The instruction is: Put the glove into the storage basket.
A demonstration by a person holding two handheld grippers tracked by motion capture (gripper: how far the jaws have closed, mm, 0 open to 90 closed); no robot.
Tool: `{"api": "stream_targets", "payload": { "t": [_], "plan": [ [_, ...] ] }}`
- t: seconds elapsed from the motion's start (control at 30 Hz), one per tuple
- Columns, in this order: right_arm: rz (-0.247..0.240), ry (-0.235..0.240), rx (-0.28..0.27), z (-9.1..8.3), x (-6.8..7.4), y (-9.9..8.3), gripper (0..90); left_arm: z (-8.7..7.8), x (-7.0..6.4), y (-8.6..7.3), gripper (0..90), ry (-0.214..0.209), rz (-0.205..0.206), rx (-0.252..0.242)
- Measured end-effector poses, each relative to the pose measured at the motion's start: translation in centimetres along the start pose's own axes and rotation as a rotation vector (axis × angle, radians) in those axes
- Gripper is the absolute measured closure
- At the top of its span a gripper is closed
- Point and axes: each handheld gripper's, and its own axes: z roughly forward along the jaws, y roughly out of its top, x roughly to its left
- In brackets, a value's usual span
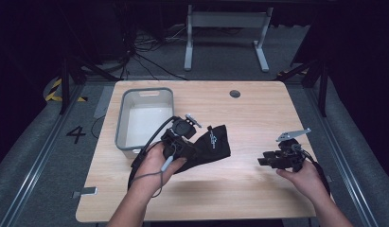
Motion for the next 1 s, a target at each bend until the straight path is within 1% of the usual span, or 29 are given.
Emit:
{"api": "stream_targets", "payload": {
  "t": [0.1, 0.13, 0.23, 0.33, 0.43, 0.53, 0.6, 0.77, 1.0],
  "plan": [
    [0.011, 0.004, -0.003, 0.1, -0.1, 0.1, 55.7, -0.5, 0.9, 0.1, 67.4, 0.019, -0.025, 0.005],
    [0.013, 0.004, -0.001, 0.1, -0.1, 0.1, 55.7, -0.6, 1.2, 0.1, 67.5, 0.024, -0.039, 0.006],
    [0.018, 0.003, -0.001, 0.1, -0.2, 0.0, 55.6, -0.9, 2.1, 0.1, 67.5, 0.012, -0.076, -0.004],
    [0.023, 0.003, -0.003, 0.0, -0.2, -0.2, 55.6, -1.4, 2.5, 0.3, 67.4, 0.010, -0.082, -0.012],
    [0.034, 0.001, -0.004, 0.0, -0.2, -0.3, 55.4, -1.7, 2.8, 0.6, 67.4, 0.025, -0.085, -0.009],
    [0.047, 0.005, -0.003, 0.0, -0.2, -0.6, 55.4, -2.0, 3.3, 1.0, 67.5, 0.023, -0.094, -0.013],
    [0.045, 0.006, 0.009, 0.2, -0.1, -0.8, 55.5, -2.3, 3.7, 1.2, 67.4, 0.027, -0.103, -0.021],
    [0.048, 0.001, 0.010, 0.1, 0.0, -1.0, 55.4, -3.3, 4.7, 1.5, 67.4, 0.041, -0.132, -0.053],
    [0.061, -0.003, 0.018, 0.1, 0.1, -1.6, 55.3, -3.7, 6.9, 1.8, 67.4, 0.073, -0.185, -0.076]
  ]
}}
